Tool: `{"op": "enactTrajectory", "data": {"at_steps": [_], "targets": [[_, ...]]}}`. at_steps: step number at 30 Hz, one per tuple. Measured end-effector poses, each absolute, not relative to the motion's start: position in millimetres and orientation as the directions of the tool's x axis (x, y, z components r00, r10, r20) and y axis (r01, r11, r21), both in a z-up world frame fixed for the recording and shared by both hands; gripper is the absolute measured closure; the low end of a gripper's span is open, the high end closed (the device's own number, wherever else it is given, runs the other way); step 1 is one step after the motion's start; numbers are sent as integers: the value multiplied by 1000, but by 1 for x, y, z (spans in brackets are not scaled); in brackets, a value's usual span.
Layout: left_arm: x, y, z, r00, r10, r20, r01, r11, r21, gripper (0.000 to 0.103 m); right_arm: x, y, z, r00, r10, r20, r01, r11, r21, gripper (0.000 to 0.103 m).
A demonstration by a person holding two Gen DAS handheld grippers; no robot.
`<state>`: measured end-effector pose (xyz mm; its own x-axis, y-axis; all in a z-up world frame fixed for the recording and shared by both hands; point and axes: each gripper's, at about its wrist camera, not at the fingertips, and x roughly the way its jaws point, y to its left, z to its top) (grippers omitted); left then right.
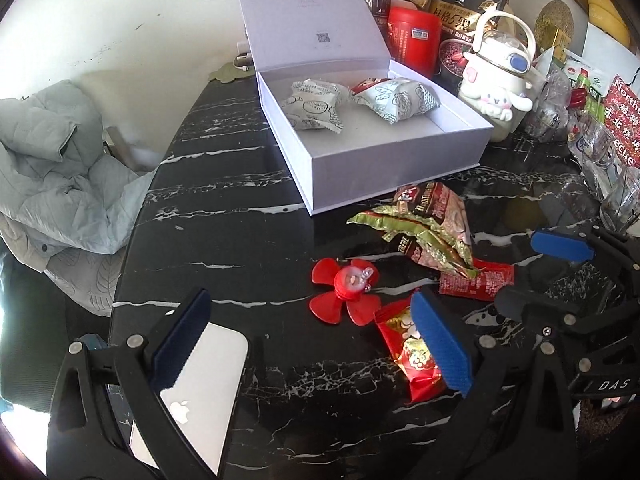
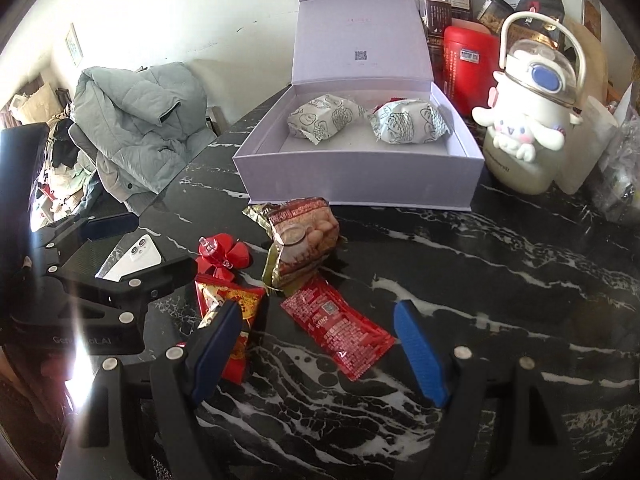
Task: Organize objects
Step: 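Close the left gripper on the red pinwheel while the right gripper grasps the brown cereal bag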
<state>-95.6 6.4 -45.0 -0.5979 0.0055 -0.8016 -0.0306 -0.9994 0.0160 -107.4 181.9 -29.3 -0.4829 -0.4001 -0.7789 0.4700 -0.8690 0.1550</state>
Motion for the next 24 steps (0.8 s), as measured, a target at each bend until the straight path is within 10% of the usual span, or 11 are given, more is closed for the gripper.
{"op": "enactTrajectory", "data": {"at_steps": [24], "targets": [[-131,-8,-85,-471,58,-880,-42,-998,-43,3,-164,147,-49,-386,-445,-808,524,-827,205,24]]}}
